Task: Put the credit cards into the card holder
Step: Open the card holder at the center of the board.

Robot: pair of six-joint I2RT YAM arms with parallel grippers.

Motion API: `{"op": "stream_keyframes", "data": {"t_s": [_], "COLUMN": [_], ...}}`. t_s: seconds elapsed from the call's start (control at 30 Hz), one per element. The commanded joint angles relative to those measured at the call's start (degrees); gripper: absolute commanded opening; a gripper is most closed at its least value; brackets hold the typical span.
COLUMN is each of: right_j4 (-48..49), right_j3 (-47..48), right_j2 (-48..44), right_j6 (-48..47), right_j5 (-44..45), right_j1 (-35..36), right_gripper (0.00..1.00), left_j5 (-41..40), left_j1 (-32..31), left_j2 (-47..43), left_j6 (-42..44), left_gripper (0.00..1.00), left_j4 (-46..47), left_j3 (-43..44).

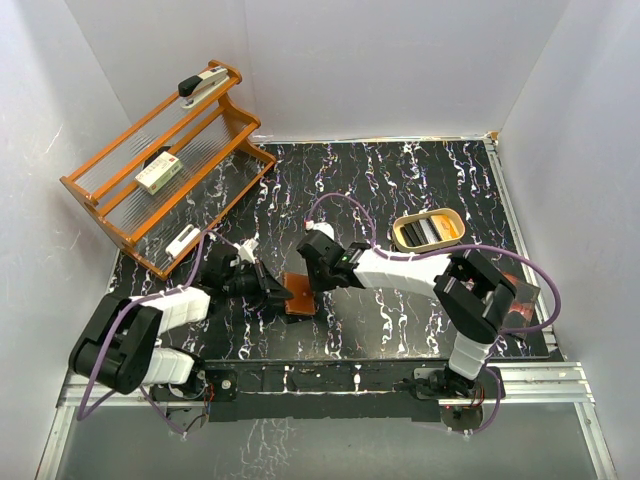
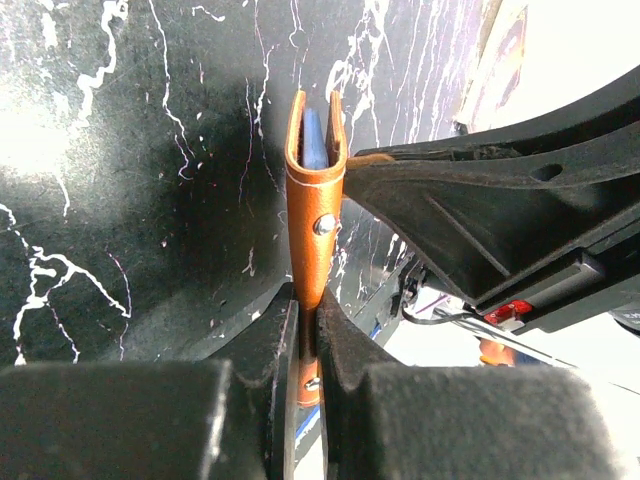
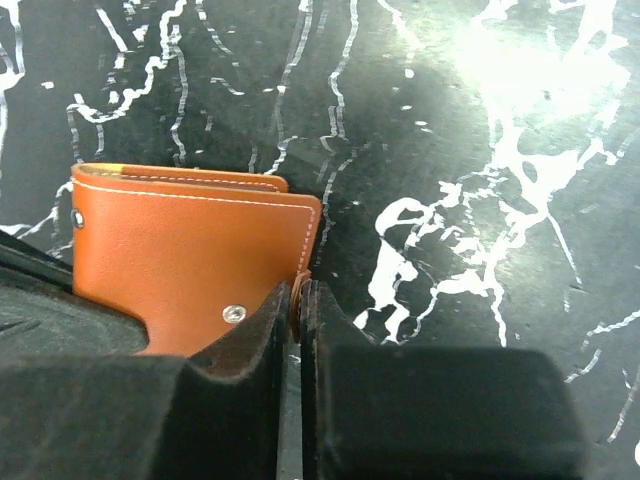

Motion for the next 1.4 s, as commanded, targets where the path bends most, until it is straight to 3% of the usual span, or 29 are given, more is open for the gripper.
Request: {"op": "stream_keyframes", "data": {"t_s": [0.0,0.07,0.23,0.47,0.57,0.67,0.77,0.87,1.03,1.17,1.37], "right_j4": [-1.3,-0.8,-3.2,-7.6,-9.7,-5.1,2.3,7.9,8.9,10.3,11.5], "right_j3": [2.4,2.1,3.0,5.8,7.5,2.7,-5.6,-11.7,-12.8,-12.8,-10.1], "right_j2": [-1.1,-1.4,-2.1,-6.8,-10.1,-14.0,-16.8,-18.2,-20.3,-21.1,-18.8], "right_j6": [-1.5,-2.1,-0.3,5.9,6.4,6.2,6.5,8.1,9.3,10.8,13.6], "right_j5": [6.2,6.5,5.8,-1.4,-2.0,-0.6,1.2,2.4,2.6,1.7,-8.9], "right_j1": [-0.1,-0.1,-0.2,-0.2,-0.3,-0.2,-0.2,-0.2,-0.3,-0.2,-0.1], "right_gripper": [0.00,0.00,0.00,0.00,0.00,0.00,0.00,0.00,0.00,0.00,0.00], "left_j5": [3.9,3.8,-3.9,-15.6,-15.3,-14.0,-9.3,-8.0,-4.6,-4.8,-6.1], "left_j1": [0.1,0.1,0.1,0.1,0.1,0.1,0.1,0.0,0.0,0.0,0.0], "left_j2": [1.8,2.2,4.0,-2.7,-4.8,-8.3,-11.1,-10.9,-8.9,-8.6,-13.7], "left_j6": [0.1,0.4,2.9,5.8,5.5,4.6,6.3,8.4,13.1,13.3,9.8], "left_gripper": [0.00,0.01,0.41,0.67,0.70,0.70,0.71,0.71,0.72,0.72,0.69], "left_j4": [2.4,1.4,-14.3,-43.0,-47.5,-43.2,-33.2,-33.8,-37.9,-37.3,-36.2], "left_j3": [0.6,2.1,9.8,22.5,26.4,22.4,16.9,16.7,20.5,18.1,12.1]}}
